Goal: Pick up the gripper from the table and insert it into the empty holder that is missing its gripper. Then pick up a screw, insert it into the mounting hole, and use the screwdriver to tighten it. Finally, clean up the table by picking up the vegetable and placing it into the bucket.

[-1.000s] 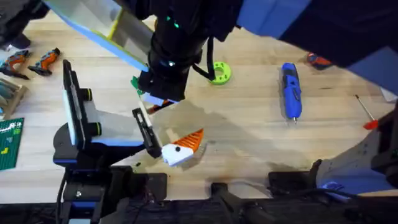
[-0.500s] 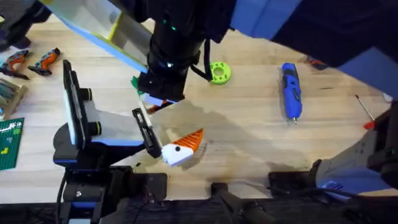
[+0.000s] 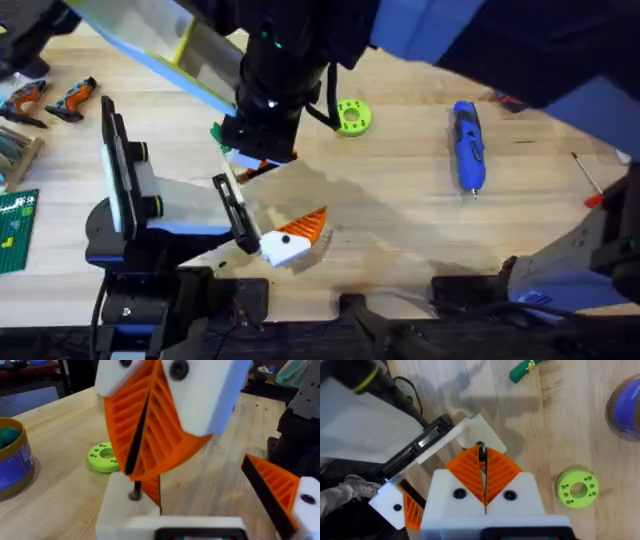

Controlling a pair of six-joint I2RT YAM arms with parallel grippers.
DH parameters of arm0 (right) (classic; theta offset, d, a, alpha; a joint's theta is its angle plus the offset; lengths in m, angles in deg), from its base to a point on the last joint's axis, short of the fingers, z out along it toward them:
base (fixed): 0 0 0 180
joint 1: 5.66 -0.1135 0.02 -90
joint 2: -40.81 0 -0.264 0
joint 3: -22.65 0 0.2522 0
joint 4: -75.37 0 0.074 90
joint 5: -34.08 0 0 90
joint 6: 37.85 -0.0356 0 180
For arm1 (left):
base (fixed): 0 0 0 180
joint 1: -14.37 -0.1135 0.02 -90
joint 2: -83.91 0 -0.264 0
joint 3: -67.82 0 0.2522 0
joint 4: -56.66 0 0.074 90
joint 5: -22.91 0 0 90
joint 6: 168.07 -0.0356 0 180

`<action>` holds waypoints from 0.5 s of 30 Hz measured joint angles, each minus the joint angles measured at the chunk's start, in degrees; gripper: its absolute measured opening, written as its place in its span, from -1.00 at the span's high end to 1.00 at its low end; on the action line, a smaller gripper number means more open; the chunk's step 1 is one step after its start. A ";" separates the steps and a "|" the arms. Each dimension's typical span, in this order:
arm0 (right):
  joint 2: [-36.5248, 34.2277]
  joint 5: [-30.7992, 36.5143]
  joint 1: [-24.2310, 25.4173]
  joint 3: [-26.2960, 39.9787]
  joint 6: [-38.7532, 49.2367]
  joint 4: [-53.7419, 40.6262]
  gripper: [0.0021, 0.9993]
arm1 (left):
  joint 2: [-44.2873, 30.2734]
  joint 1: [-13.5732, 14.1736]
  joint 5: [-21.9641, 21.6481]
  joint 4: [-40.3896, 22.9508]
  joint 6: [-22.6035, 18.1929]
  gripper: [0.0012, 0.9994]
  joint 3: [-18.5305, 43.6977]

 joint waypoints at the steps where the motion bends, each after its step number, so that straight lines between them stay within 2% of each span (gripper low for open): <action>1: -0.02 0.00 0.00 0.00 0.00 0.01 0.99 | 0.00 0.00 0.00 0.00 -0.02 -0.97 0.00; 15: -0.02 0.00 0.00 0.00 -0.08 -0.13 0.99 | 0.00 0.00 0.00 0.00 0.01 -0.97 0.00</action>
